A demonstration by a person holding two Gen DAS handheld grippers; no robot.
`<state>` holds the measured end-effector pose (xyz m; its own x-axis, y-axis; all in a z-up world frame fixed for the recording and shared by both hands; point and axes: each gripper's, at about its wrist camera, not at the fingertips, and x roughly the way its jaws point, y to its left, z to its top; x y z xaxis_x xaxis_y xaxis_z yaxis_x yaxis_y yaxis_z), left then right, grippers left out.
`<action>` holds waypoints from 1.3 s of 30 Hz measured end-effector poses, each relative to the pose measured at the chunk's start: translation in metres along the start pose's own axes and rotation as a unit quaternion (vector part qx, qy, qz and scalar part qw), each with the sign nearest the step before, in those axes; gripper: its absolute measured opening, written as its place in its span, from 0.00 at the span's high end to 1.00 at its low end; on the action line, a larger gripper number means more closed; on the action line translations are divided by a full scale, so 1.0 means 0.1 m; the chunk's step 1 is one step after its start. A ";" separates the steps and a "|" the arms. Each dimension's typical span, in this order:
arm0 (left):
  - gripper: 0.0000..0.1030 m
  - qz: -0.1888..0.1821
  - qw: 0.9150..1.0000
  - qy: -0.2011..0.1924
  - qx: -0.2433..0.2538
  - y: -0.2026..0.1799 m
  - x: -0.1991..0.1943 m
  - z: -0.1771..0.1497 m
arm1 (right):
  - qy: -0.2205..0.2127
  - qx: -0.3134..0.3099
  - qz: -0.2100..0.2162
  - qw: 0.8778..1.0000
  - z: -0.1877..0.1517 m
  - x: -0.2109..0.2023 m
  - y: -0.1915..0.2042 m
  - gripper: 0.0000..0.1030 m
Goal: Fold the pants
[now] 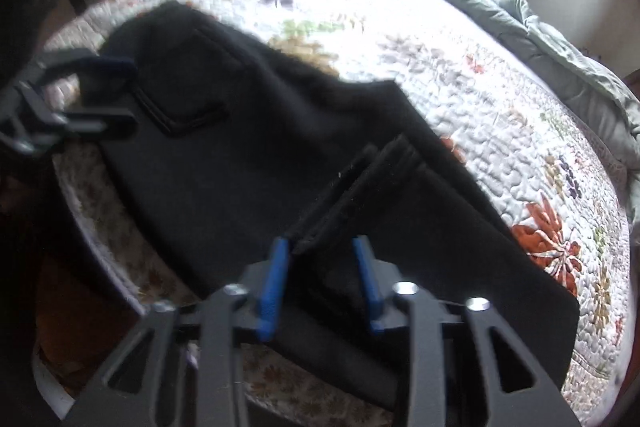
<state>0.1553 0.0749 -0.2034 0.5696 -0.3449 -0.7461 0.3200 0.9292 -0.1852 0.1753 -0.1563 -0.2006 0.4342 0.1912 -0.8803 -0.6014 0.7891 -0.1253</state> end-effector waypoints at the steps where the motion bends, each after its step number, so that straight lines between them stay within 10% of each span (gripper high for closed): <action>1: 0.03 0.000 1.000 0.000 0.000 0.00 0.00 0.00 | 0.002 0.003 0.007 1.000 -0.01 0.01 -0.01 0.83; 11: 0.03 0.003 1.000 0.000 0.002 0.00 0.02 0.01 | 0.005 0.013 0.049 0.999 -0.09 -0.14 0.03 0.91; 21: 0.03 0.008 0.996 -0.041 -0.080 0.15 -0.49 0.05 | 0.014 0.010 0.129 0.991 0.24 -0.35 -0.30 0.67; 27: 0.03 -0.013 0.957 -0.046 -0.285 0.55 -0.77 -0.26 | 0.030 -0.017 0.206 0.978 1.05 -0.35 -0.65 0.30; 34: 0.03 -0.015 0.898 -0.063 -0.435 0.95 -0.74 -0.56 | 0.087 -0.107 0.310 0.941 2.23 0.06 -0.22 0.27; 39: 0.03 -0.032 0.874 -0.062 -0.480 1.10 -0.61 -0.62 | 0.124 -0.164 0.367 0.907 2.70 0.36 0.32 0.19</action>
<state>0.1093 0.2062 -0.2178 0.6702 -0.3567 -0.6509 -0.3957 0.5702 -0.7199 0.3531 0.0334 -0.1122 -0.3040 0.4259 -0.8522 -0.8524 0.2779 0.4430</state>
